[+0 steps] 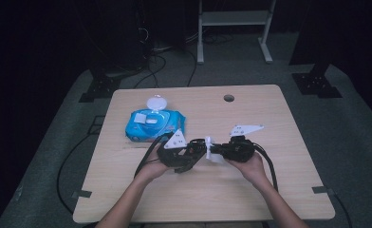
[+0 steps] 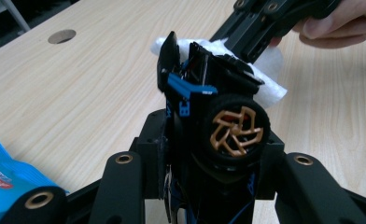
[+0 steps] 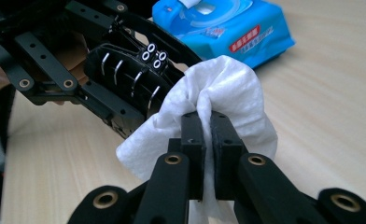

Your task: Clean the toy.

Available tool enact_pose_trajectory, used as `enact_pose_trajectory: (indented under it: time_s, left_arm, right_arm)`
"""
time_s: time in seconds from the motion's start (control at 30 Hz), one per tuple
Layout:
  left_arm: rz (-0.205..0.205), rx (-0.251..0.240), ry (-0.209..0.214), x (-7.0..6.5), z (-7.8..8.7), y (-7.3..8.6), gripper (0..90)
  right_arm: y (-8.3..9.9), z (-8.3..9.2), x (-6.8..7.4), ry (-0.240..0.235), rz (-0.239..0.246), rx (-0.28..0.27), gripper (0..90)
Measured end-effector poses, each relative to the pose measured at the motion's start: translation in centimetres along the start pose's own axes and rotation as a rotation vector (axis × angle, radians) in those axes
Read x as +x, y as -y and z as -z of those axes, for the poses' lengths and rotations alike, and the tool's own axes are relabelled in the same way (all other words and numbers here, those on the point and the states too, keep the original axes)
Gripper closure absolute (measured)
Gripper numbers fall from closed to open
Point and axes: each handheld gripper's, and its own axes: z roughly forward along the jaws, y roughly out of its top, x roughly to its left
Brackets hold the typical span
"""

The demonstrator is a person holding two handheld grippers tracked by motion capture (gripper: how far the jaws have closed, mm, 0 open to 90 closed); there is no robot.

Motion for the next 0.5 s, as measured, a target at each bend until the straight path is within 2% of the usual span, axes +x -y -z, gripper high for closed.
enact_pose_trajectory:
  time_s: [0.23,0.27,0.33,0.43,0.5]
  left_arm:
    - [-0.022,0.015,0.003,-0.3,-0.8,-0.5,57.0]
    - [-0.022,0.019,0.004,-0.4,-0.9,-0.6,57.0]
    - [-0.028,0.027,0.008,-0.3,-1.2,-0.9,57.0]
    - [-0.037,0.043,0.013,-0.5,-1.8,-1.3,57.1]
    - [-0.046,0.053,0.012,-0.6,-2.1,-1.6,57.1]
  right_arm:
    - [-1.5,1.1,0.8,0.006,0.033,-0.034,85.1]
    - [-1.8,1.1,0.9,-0.005,0.036,-0.036,85.1]
    - [-2.3,1.3,1.4,0.000,0.065,-0.029,85.1]
    - [-3.0,1.6,2.2,-0.042,0.088,-0.048,85.1]
    - [-3.3,1.4,2.7,-0.038,0.116,-0.041,85.0]
